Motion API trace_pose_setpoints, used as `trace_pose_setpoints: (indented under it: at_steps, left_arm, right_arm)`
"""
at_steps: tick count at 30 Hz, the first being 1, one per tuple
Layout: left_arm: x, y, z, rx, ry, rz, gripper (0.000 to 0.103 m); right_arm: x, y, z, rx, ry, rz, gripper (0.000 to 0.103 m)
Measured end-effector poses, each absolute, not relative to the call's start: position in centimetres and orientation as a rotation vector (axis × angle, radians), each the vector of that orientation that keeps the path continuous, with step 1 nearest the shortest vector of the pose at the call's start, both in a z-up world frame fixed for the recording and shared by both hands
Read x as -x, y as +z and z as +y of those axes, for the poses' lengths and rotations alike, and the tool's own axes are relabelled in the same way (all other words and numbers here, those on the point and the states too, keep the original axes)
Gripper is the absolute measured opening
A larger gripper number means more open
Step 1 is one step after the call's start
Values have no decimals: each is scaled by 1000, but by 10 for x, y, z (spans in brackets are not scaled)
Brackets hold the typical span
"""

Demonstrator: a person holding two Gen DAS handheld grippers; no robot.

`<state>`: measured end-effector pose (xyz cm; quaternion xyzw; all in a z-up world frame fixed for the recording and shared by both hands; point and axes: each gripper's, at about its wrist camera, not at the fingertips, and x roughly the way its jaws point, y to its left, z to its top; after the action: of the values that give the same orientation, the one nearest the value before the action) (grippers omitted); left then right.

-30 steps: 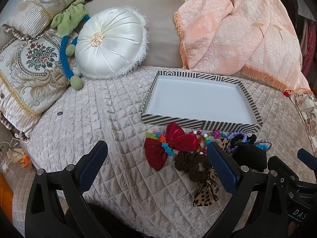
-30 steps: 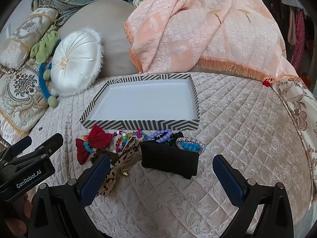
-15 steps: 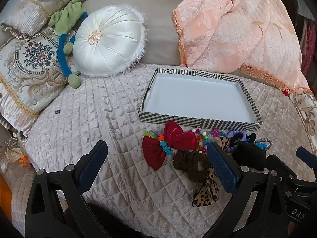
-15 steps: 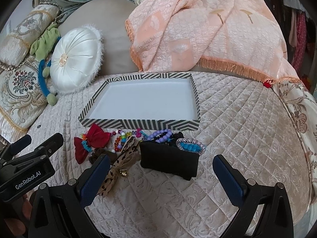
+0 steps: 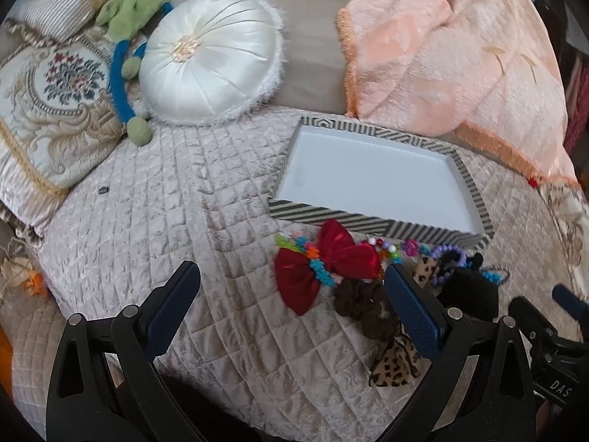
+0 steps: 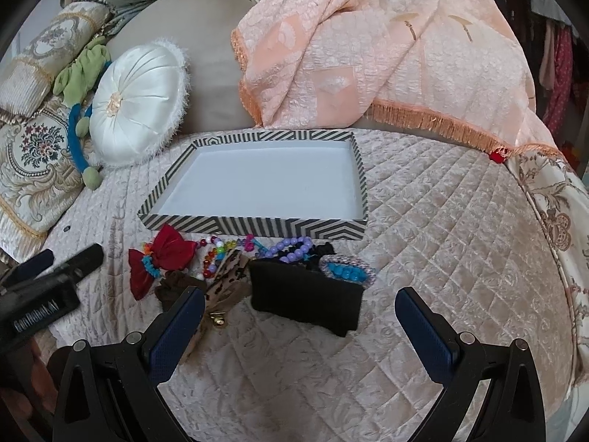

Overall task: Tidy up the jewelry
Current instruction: 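Grasp the brown scrunchie with leopard bow using the right gripper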

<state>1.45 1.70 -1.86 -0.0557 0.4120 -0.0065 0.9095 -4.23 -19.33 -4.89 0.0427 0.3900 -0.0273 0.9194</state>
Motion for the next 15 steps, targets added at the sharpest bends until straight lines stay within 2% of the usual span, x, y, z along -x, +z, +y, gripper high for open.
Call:
trace_pose_setpoints:
  at_steps: [11,12,15]
  left_arm:
    - [-37,-36,44,146,29,926,101]
    - [-39,-39,47,154,35,938,101]
    - [-43,-45,52,155,62,951,101]
  right_arm:
    - [42,-69,-204,-145,47,844,101]
    - [42,-71,-201,-144,63,848,100]
    - [38,-79,-188,-168,133,877,83]
